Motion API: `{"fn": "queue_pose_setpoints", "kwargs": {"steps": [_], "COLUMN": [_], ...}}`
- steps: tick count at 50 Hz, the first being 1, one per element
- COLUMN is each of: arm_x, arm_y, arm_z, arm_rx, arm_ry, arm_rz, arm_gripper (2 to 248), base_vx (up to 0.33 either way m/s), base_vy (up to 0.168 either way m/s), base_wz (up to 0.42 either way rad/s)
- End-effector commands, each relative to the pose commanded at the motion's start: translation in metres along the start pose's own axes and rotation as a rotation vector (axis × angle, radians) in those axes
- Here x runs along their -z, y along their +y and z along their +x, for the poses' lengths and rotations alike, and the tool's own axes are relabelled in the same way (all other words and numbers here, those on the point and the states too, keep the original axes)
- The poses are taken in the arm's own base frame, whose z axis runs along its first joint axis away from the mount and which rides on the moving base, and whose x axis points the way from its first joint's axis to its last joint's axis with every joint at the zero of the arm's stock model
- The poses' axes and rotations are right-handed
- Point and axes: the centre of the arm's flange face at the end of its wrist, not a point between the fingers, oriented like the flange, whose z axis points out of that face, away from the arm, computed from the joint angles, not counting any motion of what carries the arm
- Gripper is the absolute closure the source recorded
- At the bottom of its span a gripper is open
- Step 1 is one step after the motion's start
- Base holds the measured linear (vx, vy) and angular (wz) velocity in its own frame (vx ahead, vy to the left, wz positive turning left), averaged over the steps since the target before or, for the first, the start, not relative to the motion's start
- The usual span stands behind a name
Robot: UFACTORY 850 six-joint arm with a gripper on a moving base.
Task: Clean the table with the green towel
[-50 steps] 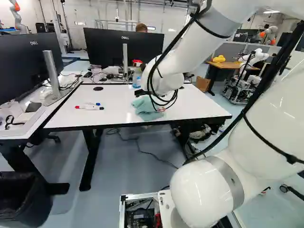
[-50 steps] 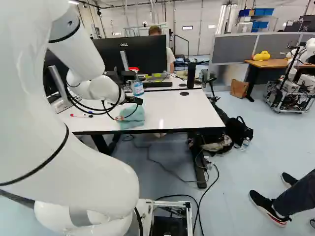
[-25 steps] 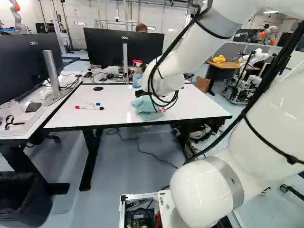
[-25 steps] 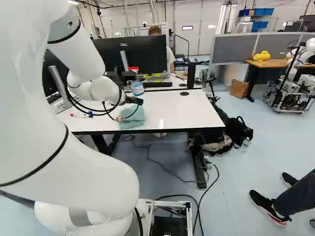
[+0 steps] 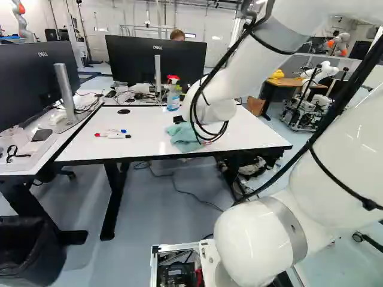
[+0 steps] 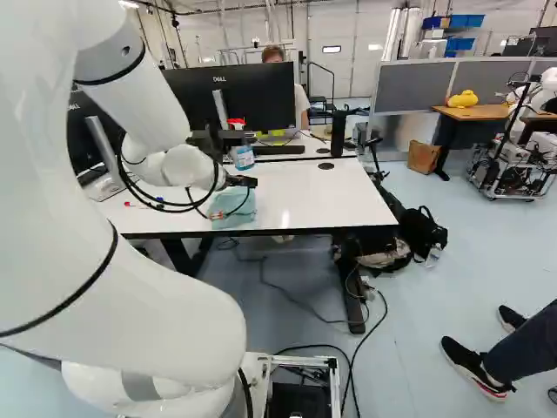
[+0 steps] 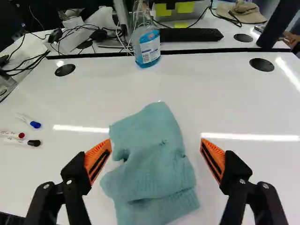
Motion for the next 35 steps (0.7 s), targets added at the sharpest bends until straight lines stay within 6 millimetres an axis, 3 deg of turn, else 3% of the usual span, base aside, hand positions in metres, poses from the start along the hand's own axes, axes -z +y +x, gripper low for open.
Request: {"fn": "queue_pose_setpoints", "kwargs": {"steps": [35], "arm_x": [0.020], "arm_y": [0.033], "arm_z": [-0.053], "arm_rx": [0.004], "arm_ry": [0.134], "arm_rz": [-0.057], "arm_gripper": [3], "base_vx": [0.000], "base_vy": [0.000], "base_wz": [0.000]}}
